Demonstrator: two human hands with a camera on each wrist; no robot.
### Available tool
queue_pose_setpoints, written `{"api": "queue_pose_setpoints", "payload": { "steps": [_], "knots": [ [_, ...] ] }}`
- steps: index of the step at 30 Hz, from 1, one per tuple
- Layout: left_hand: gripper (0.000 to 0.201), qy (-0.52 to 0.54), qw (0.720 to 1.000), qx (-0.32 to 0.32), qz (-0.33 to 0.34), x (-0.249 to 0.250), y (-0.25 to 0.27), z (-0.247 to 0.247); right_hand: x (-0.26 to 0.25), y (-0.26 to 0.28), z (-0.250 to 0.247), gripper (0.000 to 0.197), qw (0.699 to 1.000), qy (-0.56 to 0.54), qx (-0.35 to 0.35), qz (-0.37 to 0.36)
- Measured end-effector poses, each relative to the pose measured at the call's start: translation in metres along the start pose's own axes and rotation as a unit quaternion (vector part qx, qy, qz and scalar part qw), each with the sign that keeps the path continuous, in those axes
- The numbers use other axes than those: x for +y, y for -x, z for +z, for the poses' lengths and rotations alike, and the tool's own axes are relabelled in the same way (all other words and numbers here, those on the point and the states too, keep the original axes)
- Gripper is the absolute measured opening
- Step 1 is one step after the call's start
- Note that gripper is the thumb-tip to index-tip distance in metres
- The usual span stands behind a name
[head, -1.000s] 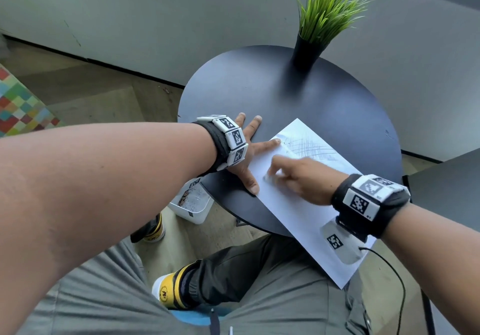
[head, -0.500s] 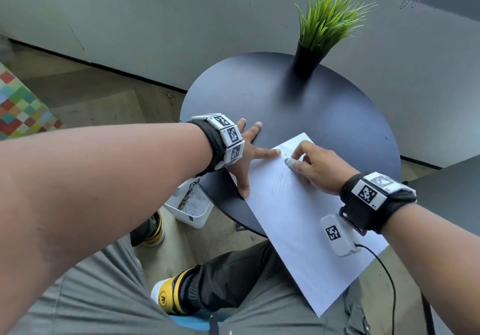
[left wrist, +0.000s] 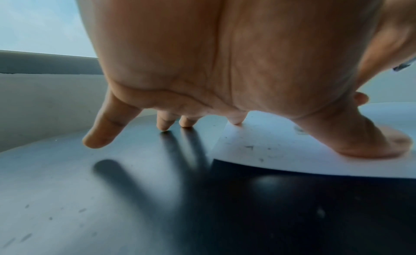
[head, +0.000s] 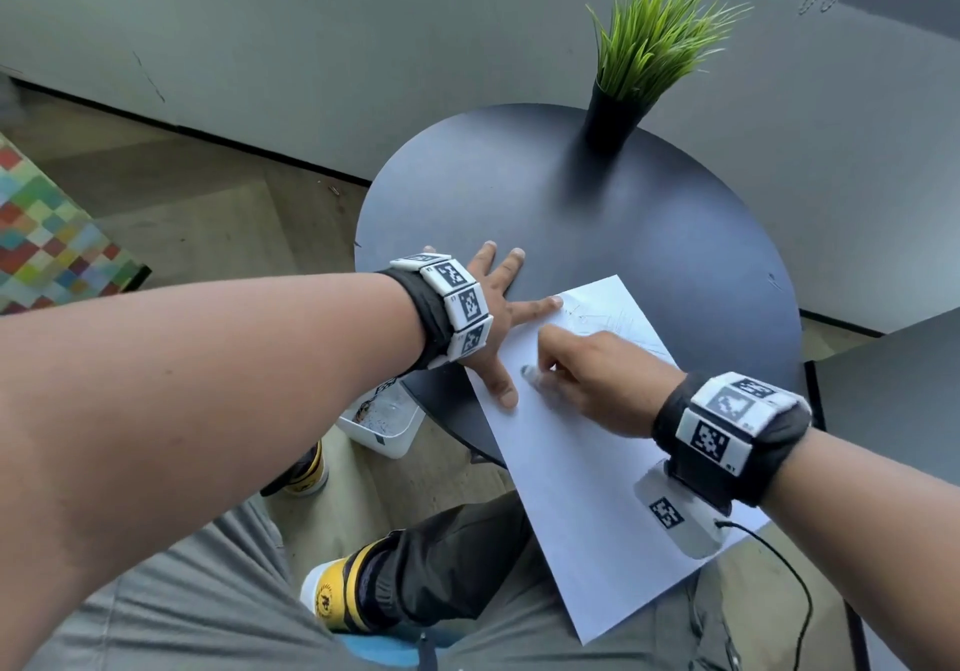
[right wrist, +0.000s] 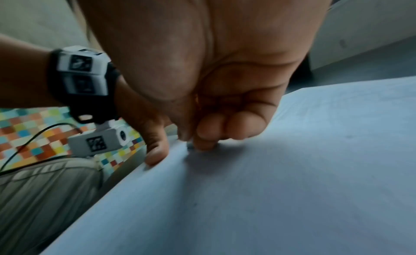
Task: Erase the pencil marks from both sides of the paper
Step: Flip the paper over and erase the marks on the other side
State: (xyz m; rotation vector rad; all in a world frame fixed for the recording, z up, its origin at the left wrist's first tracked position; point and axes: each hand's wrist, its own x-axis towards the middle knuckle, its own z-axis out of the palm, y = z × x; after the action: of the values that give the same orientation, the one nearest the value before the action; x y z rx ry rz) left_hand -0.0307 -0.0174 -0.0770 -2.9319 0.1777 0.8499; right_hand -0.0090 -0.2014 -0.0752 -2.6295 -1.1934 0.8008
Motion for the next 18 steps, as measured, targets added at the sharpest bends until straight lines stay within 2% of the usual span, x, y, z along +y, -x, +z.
{"api": "queue_pose_setpoints", "payload": {
  "steps": [1, 2, 5, 7, 10, 11, 15, 16, 18],
  "knots": [
    [0.132, 0.001, 1.0, -0.001, 0.001, 0.0, 0.0, -0.001, 0.0, -0.002, -0.001, 0.025, 1.0, 0.009, 0.005, -0.014],
    [0.131, 0.005, 1.0, -0.003, 0.004, 0.0, 0.0, -0.001, 0.006, -0.008, -0.005, 0.024, 1.0, 0.003, 0.03, 0.003],
    [0.131, 0.016, 1.0, -0.005, 0.011, 0.0, -0.001, 0.0, 0.027, -0.02, -0.016, 0.022, 0.986, -0.045, 0.128, 0.096],
    [0.133, 0.018, 1.0, -0.011, 0.009, -0.002, -0.002, 0.002, 0.016, -0.015, -0.01, 0.015, 0.993, -0.026, 0.1, 0.057],
    [0.135, 0.017, 1.0, -0.01, 0.011, -0.001, -0.005, 0.003, -0.011, -0.001, 0.007, 0.009, 0.998, 0.032, -0.013, -0.057],
    [0.135, 0.018, 1.0, -0.008, 0.013, -0.001, -0.007, 0.004, -0.009, -0.001, 0.005, 0.008, 0.998, 0.029, -0.008, -0.06],
    [0.135, 0.017, 1.0, -0.009, 0.015, -0.002, -0.009, 0.007, 0.033, -0.014, -0.02, 0.014, 0.988, -0.088, 0.089, 0.089],
    [0.135, 0.017, 1.0, -0.01, 0.014, -0.002, -0.01, 0.007, 0.038, -0.012, -0.02, 0.016, 0.986, -0.103, 0.09, 0.099],
    [0.136, 0.019, 1.0, -0.008, 0.013, -0.003, -0.011, 0.007, 0.03, -0.007, -0.011, 0.017, 0.99, -0.11, 0.06, 0.07]
  ]
}}
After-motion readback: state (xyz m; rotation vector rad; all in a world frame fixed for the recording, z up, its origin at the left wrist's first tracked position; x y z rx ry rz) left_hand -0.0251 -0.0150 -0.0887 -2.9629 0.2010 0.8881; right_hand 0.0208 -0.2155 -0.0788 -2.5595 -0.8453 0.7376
